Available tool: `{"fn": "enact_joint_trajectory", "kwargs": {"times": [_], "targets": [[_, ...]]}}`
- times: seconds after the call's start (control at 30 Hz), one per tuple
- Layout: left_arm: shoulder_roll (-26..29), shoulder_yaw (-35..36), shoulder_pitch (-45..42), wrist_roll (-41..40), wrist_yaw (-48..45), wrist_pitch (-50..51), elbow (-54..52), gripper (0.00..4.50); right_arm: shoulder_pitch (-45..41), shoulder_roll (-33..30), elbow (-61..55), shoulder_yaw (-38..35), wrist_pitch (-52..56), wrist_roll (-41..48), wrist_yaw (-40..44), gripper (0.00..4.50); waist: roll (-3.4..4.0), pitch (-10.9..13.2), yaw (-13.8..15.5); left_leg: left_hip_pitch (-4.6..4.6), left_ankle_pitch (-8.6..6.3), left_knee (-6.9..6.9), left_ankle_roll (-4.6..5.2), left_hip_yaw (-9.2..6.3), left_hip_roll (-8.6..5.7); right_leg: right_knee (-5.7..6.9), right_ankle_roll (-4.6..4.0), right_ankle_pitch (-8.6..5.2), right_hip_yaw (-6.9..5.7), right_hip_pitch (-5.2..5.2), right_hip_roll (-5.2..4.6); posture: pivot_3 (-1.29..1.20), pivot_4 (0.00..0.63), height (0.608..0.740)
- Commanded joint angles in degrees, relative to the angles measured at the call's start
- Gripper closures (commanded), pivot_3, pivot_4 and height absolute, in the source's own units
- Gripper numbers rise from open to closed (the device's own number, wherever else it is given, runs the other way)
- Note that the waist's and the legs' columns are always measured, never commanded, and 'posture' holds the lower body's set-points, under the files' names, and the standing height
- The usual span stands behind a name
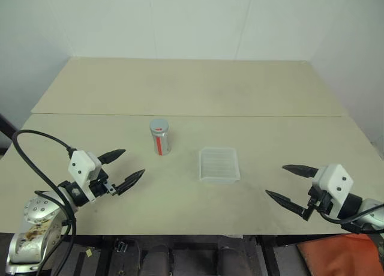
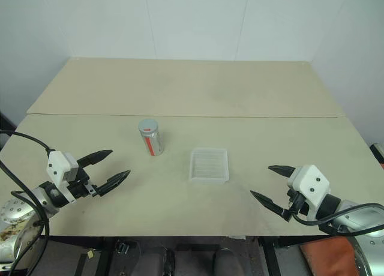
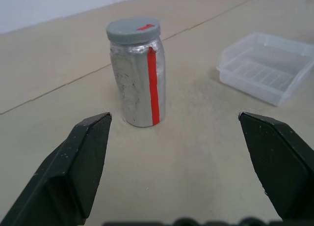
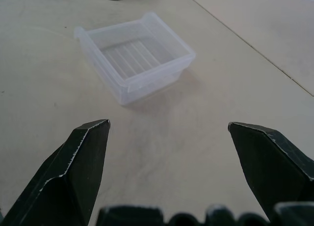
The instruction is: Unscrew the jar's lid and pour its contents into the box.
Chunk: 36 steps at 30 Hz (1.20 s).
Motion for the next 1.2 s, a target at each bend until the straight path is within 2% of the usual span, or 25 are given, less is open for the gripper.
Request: {"fn": "enact_joint_trajectory", "kwargs": {"times": [0.03, 0.23, 0.53, 0.8, 1.2], "targets": [[-4.66, -3.37, 0.38, 6.49, 7.23, -4.62, -2.82, 0.01, -1.58, 0.29, -2.58, 0.99, 0.29, 0.56, -1.55, 0.01, 0.0, 0.0, 0.03, 0.0, 0.0, 0.01, 0.0, 0.0, -0.01, 0.0, 0.02, 0.01, 0.01, 0.01, -0.01, 0.0, 0.15, 0.74], [-16.17, -7.99, -0.6, 15.91, 20.93, -9.51, -2.5, 0.01, -2.79, 1.6, -3.81, 4.14, 1.06, 0.41, -3.95, 0.01, -0.01, 0.0, 0.18, -0.07, -0.01, 0.07, 0.02, -0.07, -0.03, -0.02, 0.05, 0.06, 0.01, 0.01, -0.01, 0.0, 0.15, 0.74], [-23.13, -11.7, -6.65, 17.71, 26.14, -10.59, 4.68, 0.01, -6.42, 2.15, -4.05, 6.97, 2.12, 0.32, -6.34, 0.01, -0.01, 0.0, 0.17, -0.09, -0.02, 0.16, 0.04, -0.15, -0.1, -0.01, 0.08, 0.11, 0.01, 0.02, -0.01, 0.0, 0.15, 0.74], [-25.9, -14.76, -11.25, 20.63, 28.63, -13.45, 11.75, 0.01, -7.19, 2.09, -3.08, 7.39, 1.6, -0.09, -7.51, 0.01, -0.01, 0.0, 0.16, -0.14, -0.03, 0.17, 0.07, -0.19, -0.12, -0.04, 0.1, 0.12, 0.0, 0.0, -0.02, 0.0, 0.15, 0.74], [-28.45, -15.79, -17.57, 22.75, 32.39, -18.66, 22.31, 0.01, -7.05, 1.5, -3.15, 6.36, 1.9, -0.08, -8.03, 0.01, -0.02, 0.0, 0.22, -0.16, -0.04, 0.19, 0.09, -0.21, -0.14, -0.04, 0.12, 0.13, -0.01, 0.0, -0.02, 0.0, 0.15, 0.74]]}}
